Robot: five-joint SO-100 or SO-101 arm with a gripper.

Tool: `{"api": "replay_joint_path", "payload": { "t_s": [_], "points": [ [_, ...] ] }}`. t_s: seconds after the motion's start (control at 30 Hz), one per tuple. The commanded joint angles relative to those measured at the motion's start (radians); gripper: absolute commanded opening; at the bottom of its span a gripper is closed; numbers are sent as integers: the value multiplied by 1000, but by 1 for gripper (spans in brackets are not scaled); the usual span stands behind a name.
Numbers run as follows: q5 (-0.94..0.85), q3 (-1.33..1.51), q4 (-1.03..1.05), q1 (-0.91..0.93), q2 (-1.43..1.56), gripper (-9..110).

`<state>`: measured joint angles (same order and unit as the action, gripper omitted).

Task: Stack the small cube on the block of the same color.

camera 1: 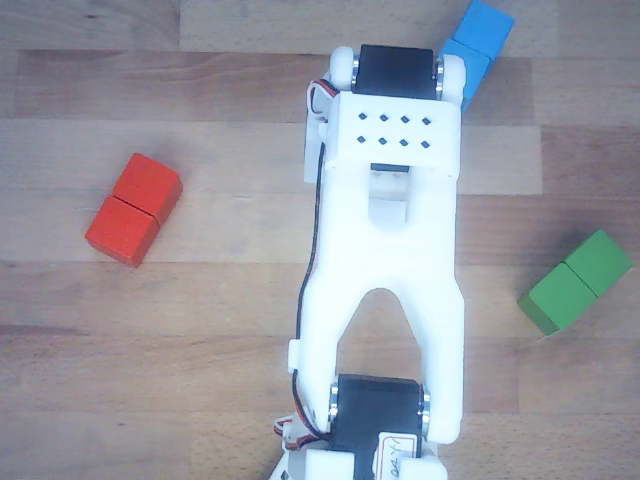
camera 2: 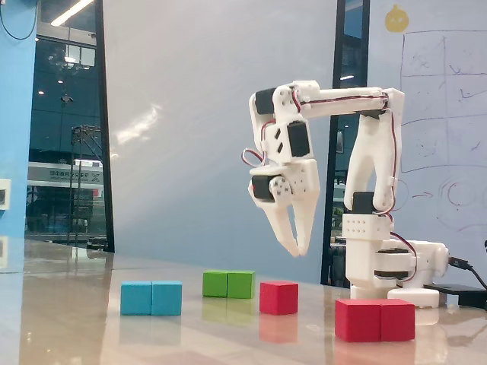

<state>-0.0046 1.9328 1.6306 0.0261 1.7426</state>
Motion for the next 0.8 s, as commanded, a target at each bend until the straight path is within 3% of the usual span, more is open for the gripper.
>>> {"api": "replay_joint_path", "payload": {
  "t_s": [0.0,0.53,0.77],
  "points": [
    [-6,28,-77,5,9,0],
    [-8,77,-150,9,25,0],
    [-8,78,-135,14,25,11]
  ]
}}
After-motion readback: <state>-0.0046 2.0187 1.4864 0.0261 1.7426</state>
